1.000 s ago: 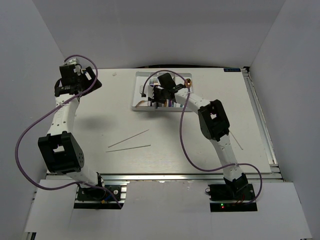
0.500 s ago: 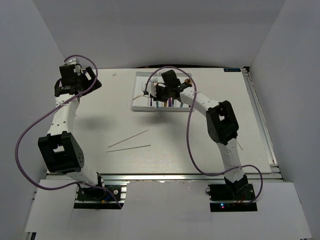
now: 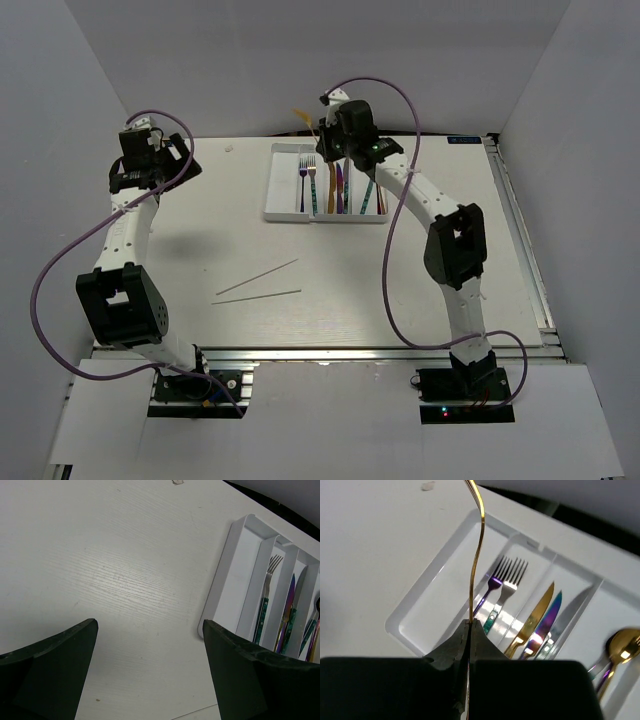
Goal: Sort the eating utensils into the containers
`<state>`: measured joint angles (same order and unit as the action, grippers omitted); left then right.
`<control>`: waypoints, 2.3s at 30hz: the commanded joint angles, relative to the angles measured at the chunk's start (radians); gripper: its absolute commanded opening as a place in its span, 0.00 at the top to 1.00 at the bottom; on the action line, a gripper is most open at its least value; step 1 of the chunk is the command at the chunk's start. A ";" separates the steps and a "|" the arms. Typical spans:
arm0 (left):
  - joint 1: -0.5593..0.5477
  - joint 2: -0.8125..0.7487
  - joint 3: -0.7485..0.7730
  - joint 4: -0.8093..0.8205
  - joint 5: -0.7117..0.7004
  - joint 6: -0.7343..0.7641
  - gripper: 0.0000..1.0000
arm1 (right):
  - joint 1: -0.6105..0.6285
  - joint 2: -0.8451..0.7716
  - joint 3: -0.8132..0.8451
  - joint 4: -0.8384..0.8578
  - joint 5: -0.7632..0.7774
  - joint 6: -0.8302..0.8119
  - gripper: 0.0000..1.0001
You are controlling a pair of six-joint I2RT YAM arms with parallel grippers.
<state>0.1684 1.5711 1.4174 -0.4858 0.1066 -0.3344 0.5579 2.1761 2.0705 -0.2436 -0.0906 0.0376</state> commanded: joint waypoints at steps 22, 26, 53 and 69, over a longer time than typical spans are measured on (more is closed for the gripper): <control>0.002 -0.062 -0.021 -0.037 -0.093 0.037 0.02 | -0.027 0.317 0.080 0.059 0.129 0.690 1.00; 0.002 -0.066 -0.023 -0.050 -0.087 0.067 0.02 | -0.026 0.327 0.069 0.082 0.100 0.690 0.90; -0.425 -0.093 -0.356 -0.301 0.229 0.870 0.33 | -0.191 -0.346 -0.467 0.123 0.080 -0.035 0.14; -0.509 0.130 -0.449 -0.228 -0.008 0.804 0.51 | -0.434 -0.495 -0.664 0.073 0.126 -0.087 0.11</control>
<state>-0.3313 1.6985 1.0122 -0.7597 0.1688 0.4816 0.1368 1.7535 1.4075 -0.1955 0.0242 -0.0170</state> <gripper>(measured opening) 0.499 0.894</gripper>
